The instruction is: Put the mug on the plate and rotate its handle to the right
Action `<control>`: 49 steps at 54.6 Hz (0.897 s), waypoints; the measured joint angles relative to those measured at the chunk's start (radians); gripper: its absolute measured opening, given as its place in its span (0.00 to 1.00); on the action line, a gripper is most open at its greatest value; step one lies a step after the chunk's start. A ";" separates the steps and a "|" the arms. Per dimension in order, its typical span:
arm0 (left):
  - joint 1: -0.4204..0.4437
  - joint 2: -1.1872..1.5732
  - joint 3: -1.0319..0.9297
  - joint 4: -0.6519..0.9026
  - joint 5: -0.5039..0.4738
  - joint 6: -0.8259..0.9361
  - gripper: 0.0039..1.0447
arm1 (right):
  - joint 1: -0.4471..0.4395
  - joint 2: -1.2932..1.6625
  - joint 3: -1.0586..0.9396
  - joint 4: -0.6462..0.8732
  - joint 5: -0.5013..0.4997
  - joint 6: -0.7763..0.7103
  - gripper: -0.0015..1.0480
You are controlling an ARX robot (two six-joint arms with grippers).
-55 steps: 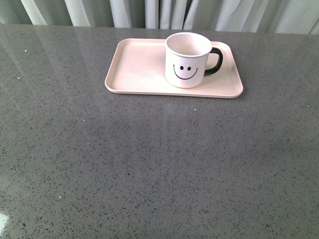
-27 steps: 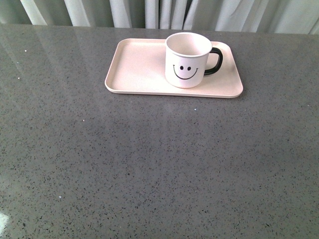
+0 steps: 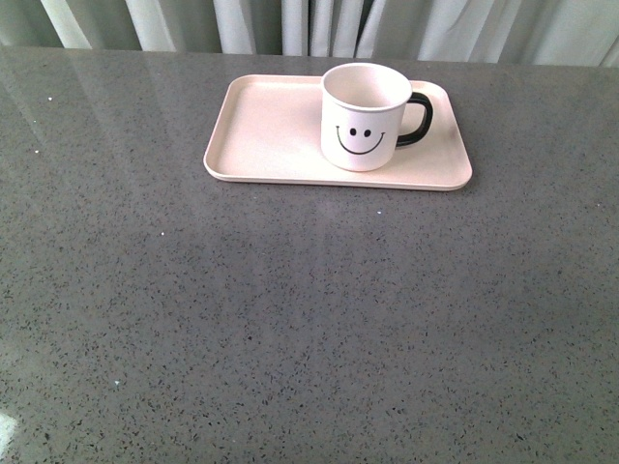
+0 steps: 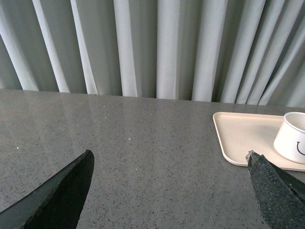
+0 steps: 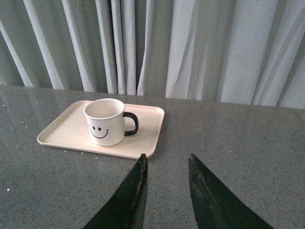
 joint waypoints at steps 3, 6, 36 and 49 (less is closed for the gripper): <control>0.000 0.000 0.000 0.000 0.000 0.000 0.91 | 0.000 0.000 0.000 0.000 0.000 0.000 0.42; 0.000 0.000 0.000 0.000 0.000 0.000 0.91 | 0.000 0.000 0.000 0.000 0.000 0.000 0.54; 0.000 0.000 0.000 0.000 0.000 0.000 0.91 | 0.000 0.000 0.000 0.000 0.000 0.001 0.91; 0.000 0.000 0.000 0.000 0.000 0.000 0.91 | 0.000 0.000 0.000 0.000 0.000 0.001 0.91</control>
